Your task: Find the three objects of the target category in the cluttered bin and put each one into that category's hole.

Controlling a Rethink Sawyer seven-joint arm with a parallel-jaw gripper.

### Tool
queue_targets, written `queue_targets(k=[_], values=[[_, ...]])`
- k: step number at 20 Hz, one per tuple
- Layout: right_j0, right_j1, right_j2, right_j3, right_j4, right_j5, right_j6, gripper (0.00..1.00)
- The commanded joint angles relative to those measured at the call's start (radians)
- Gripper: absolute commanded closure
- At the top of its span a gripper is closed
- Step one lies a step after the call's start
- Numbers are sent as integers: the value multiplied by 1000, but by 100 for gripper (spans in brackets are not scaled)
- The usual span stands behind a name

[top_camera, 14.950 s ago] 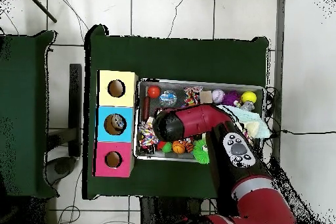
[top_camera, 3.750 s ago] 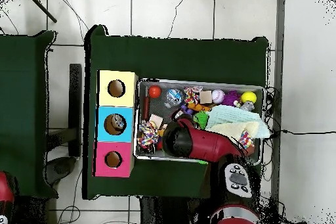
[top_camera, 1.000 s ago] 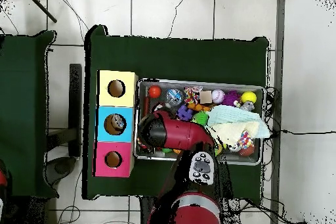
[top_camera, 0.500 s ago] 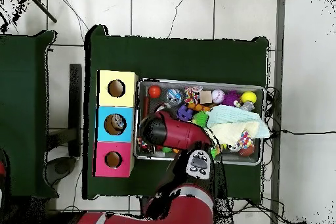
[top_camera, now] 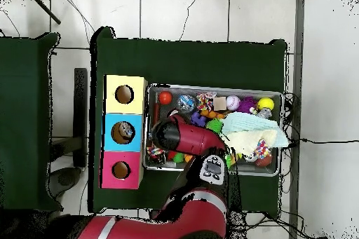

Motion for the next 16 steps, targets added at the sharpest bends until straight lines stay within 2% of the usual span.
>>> queue_targets(k=[1,6,16], values=[[-52,57,76,-115,31,28,93,0],[-89,55,124,-121,-14,3,46,0],[-97,46,138,-112,-34,12,37,0]])
